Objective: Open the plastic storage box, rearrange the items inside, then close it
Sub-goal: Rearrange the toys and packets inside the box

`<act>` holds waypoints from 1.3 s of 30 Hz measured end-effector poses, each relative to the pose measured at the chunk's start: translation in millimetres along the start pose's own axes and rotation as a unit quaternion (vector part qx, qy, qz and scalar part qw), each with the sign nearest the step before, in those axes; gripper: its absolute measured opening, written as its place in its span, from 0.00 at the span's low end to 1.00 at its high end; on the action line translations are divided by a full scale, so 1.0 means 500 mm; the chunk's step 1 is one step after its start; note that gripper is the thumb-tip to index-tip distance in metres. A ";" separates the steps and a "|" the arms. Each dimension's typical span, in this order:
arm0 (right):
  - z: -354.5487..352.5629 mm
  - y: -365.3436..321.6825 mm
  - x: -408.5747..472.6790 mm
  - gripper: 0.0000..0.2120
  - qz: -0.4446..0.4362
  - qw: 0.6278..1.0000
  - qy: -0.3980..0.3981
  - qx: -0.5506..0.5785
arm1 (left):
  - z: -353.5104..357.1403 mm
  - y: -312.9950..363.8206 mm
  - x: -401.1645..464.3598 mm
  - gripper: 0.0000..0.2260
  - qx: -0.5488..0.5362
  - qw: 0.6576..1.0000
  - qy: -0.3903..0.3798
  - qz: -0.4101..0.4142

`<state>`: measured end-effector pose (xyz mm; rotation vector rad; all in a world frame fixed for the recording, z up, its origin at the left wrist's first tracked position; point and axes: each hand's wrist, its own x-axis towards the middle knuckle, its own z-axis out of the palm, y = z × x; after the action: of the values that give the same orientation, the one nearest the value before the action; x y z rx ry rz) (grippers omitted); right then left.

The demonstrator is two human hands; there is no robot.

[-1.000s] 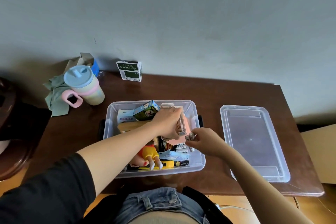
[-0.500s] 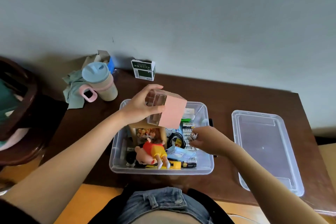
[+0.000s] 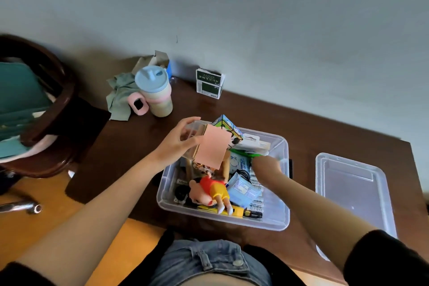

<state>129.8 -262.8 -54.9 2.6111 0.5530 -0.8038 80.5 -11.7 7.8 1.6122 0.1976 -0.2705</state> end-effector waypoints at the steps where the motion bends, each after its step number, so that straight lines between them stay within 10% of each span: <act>1: 0.004 -0.002 0.003 0.13 0.001 1.000 0.001 0.000 | -0.002 -0.002 -0.001 0.33 0.000 1.000 -0.001 -0.001; 15: -0.017 0.004 -0.016 0.14 0.050 0.998 0.025 0.041 | -0.015 -0.018 -0.008 0.31 -0.005 1.000 -0.012 0.029; 20: -0.044 0.021 -0.072 0.07 -0.038 0.954 -0.050 0.293 | -0.018 -0.027 -0.005 0.25 0.002 0.999 0.001 0.039; 27: -0.055 -0.138 -0.107 0.35 -0.060 0.955 -0.035 0.288 | -0.033 -0.031 0.008 0.24 0.015 0.999 -0.035 0.021; 31: -0.058 -0.178 -0.109 0.32 -0.038 0.960 -0.025 0.276 | -0.036 -0.032 0.011 0.21 0.009 0.999 -0.039 0.020; 39: -0.082 -0.002 -0.181 0.16 0.008 0.852 -0.077 0.519 | -0.035 -0.037 0.008 0.25 0.000 0.999 -0.025 0.042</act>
<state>79.1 -267.3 30.3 3.3996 -0.0086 -1.6377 79.8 6.6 -10.1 1.6071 0.0916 -0.2468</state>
